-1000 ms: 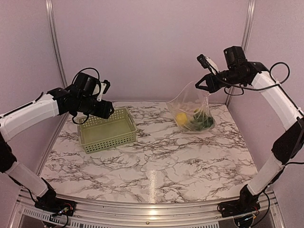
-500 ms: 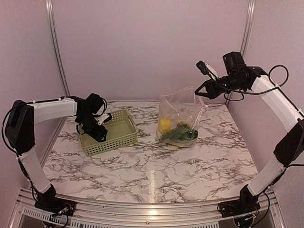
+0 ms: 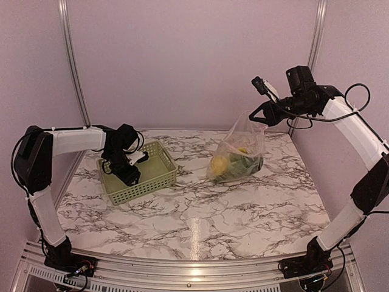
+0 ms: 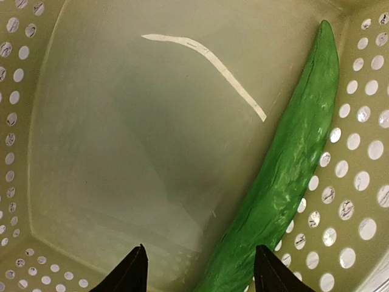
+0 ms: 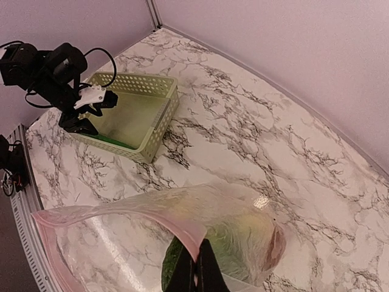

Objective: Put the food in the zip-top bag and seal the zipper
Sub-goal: Pick up the fake vegetable from the bin.

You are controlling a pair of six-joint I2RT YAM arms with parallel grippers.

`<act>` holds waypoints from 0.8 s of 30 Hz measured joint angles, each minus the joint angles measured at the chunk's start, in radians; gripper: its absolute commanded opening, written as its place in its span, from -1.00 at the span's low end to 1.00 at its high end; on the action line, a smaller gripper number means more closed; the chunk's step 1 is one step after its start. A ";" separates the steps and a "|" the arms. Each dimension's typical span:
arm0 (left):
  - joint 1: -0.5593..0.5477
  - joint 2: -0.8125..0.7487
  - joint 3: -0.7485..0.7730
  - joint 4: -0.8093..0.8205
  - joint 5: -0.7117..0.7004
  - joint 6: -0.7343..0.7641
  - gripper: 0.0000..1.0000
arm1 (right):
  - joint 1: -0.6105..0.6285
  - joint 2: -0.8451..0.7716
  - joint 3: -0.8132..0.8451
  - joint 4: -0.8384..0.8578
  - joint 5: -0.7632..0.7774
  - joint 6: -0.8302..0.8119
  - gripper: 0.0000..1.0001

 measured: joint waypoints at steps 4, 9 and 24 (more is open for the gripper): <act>-0.020 0.039 0.000 0.000 -0.035 0.012 0.13 | 0.000 0.000 0.000 0.000 -0.006 0.000 -1.00; -0.029 0.078 0.000 0.003 -0.067 0.027 0.11 | 0.000 0.003 0.000 0.000 -0.014 0.000 -1.00; -0.049 0.129 0.086 0.025 -0.077 0.033 0.19 | 0.000 0.013 0.000 0.008 -0.017 0.000 -1.00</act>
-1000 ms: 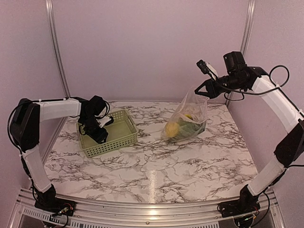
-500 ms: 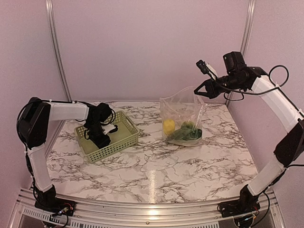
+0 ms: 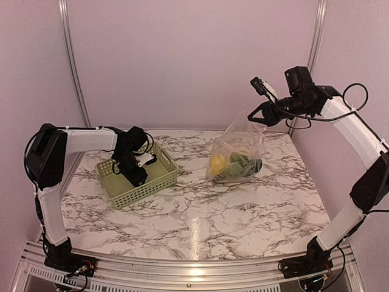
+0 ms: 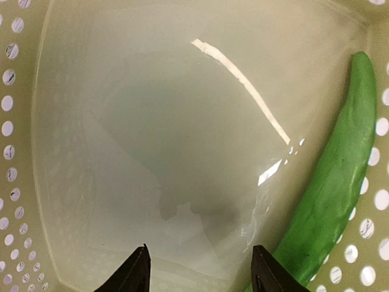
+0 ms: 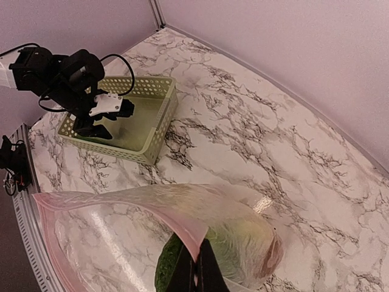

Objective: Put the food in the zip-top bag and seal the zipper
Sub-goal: Pick up the fake vegetable from the bin.

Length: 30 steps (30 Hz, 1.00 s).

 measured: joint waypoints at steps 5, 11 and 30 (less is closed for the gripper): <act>0.000 -0.008 0.000 -0.001 0.097 0.020 0.22 | 0.000 0.003 0.000 0.000 0.000 0.000 -1.00; -0.001 0.003 -0.002 -0.004 0.147 0.034 0.22 | 0.000 0.011 0.000 0.001 0.000 0.000 -1.00; 0.000 0.037 0.011 -0.008 0.177 0.042 0.32 | 0.000 0.015 0.000 0.002 0.000 0.000 -1.00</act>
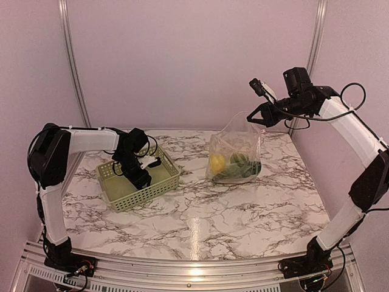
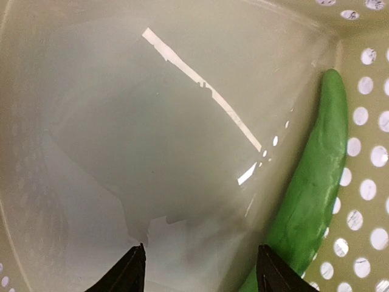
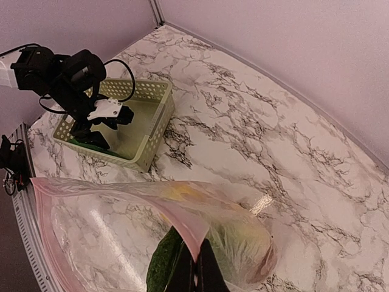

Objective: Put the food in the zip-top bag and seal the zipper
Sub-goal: Pick up the fake vegetable from the bin.

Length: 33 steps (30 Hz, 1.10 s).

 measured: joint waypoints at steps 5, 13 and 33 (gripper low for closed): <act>0.011 -0.047 0.000 -0.022 0.123 0.005 0.34 | 0.000 0.000 -0.006 0.005 0.000 0.000 -1.00; 0.000 -0.034 -0.026 -0.053 0.167 0.009 0.34 | 0.000 -0.001 -0.022 0.013 0.000 0.000 -1.00; -0.005 0.002 0.036 -0.038 -0.135 -0.040 -0.64 | 0.000 -0.013 -0.044 0.016 0.007 -0.003 -1.00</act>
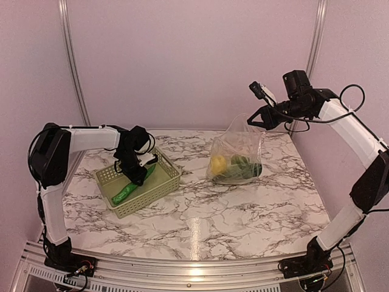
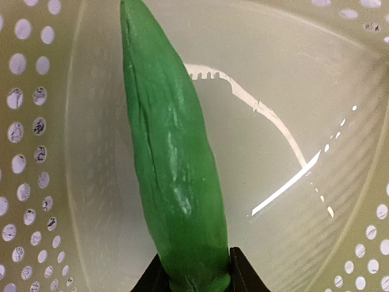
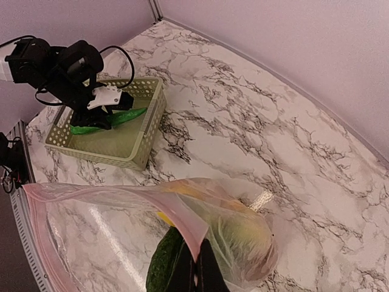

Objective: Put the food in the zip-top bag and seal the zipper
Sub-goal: Pick up the fake vegetable from the bin, then place the fake vegetable in the zipper food storage bag.

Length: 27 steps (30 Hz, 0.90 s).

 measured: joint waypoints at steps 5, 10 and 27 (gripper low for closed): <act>0.004 -0.061 0.045 0.026 -0.002 -0.031 -0.72 | 0.004 0.000 0.001 -0.002 0.008 0.000 -1.00; -0.006 -0.148 0.130 0.066 0.006 -0.084 -0.70 | 0.034 0.000 0.027 -0.023 0.042 -0.008 -1.00; -0.455 -0.486 0.018 1.035 0.128 -0.274 -0.91 | 0.068 0.000 0.108 -0.063 0.071 -0.012 -1.00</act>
